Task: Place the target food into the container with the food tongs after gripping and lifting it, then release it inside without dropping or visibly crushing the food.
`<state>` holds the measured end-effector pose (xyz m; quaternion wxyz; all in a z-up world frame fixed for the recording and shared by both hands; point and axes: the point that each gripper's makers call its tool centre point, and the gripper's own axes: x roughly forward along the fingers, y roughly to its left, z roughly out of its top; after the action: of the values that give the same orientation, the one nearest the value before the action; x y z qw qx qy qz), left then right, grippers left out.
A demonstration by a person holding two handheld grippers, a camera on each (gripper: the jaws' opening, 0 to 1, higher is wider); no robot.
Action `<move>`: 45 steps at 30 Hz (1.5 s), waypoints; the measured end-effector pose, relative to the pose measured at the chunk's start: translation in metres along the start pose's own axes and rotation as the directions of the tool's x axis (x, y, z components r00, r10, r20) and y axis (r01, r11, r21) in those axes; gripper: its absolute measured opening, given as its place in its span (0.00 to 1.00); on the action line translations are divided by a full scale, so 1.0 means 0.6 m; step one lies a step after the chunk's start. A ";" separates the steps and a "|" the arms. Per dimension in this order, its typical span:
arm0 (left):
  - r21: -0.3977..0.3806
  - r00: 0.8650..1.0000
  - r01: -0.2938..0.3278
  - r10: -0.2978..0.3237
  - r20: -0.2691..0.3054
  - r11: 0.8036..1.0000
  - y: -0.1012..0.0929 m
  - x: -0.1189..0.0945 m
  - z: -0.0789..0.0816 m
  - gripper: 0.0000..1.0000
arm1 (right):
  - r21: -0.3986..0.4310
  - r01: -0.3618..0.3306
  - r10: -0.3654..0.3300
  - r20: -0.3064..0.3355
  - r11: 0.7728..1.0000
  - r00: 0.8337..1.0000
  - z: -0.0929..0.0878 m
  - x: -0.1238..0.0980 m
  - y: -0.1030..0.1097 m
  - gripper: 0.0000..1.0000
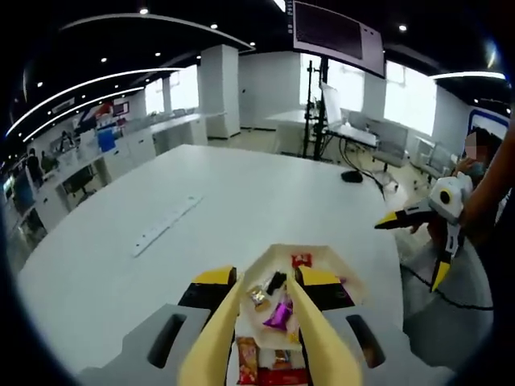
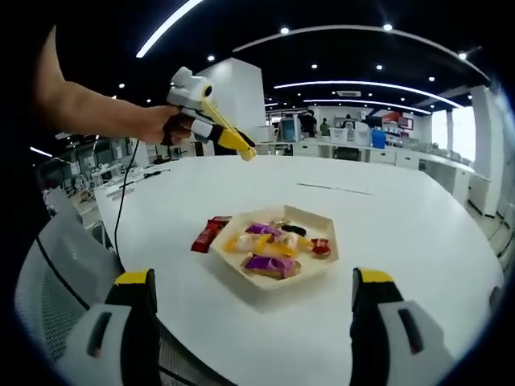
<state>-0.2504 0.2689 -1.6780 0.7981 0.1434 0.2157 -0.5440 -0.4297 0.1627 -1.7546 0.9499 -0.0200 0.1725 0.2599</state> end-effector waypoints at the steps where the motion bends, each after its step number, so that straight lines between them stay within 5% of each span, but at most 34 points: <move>1: 0.001 1.000 -0.005 0.005 0.001 1.000 -0.001 -0.001 -0.002 0.25 | 0.000 0.002 -0.002 0.002 1.000 1.000 0.000 0.000 -0.001 1.00; 7: -0.002 0.998 -0.056 0.056 0.001 0.998 -0.001 -0.022 -0.013 0.26 | -0.039 -0.054 0.055 0.043 0.998 0.998 0.015 0.002 0.021 1.00; 23: -0.071 0.985 -0.172 0.171 -0.018 0.983 -0.003 -0.101 -0.077 0.26 | -0.118 -0.050 0.055 0.042 0.992 0.998 0.020 0.003 0.026 1.00; 45: -0.140 0.967 -0.255 0.255 -0.015 0.957 -0.033 -0.128 -0.148 0.26 | -0.126 -0.048 0.053 0.040 0.991 0.998 0.020 0.002 0.026 1.00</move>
<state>-0.3099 0.3647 -1.7166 0.8700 0.1125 0.2321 -0.4202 -0.4328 0.1781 -1.7431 0.9434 -0.0693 0.1360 0.2945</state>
